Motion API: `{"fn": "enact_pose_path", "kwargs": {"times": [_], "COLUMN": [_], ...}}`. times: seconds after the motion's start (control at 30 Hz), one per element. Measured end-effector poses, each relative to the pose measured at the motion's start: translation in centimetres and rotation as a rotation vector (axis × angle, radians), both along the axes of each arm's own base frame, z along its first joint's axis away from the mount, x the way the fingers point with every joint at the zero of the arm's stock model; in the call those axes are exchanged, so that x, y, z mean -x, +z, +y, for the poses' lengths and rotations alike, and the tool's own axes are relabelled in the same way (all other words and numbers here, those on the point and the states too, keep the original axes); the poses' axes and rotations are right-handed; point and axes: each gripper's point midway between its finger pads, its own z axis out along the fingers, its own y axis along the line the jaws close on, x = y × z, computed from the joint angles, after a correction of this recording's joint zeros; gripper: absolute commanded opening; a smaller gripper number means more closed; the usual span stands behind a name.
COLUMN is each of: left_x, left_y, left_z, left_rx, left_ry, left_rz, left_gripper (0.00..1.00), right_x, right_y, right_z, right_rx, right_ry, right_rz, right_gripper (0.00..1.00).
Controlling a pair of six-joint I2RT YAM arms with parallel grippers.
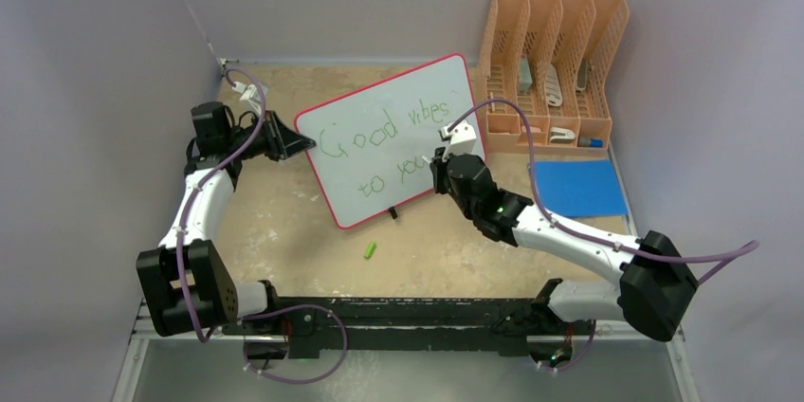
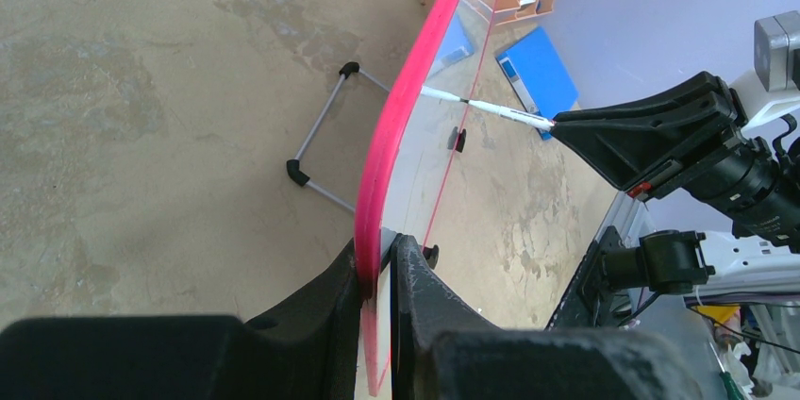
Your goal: Write a sentence on the whiteboard
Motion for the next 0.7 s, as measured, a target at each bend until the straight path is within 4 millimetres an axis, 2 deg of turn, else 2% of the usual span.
{"fn": "enact_pose_path", "kwargs": {"times": [0.23, 0.7], "left_x": [0.0, 0.0], "left_y": [0.0, 0.0], "left_z": [0.0, 0.0], "left_rx": [0.0, 0.0], "left_ry": [0.0, 0.0], "left_rz": [0.0, 0.0], "left_gripper": [0.0, 0.0], "right_x": [0.1, 1.0], "right_y": [-0.1, -1.6], "right_z": [0.0, -0.8], "right_rx": [-0.013, -0.006], "right_ry": [-0.006, -0.014], "right_rz": [0.009, 0.049], "right_gripper": [0.0, 0.0]}}
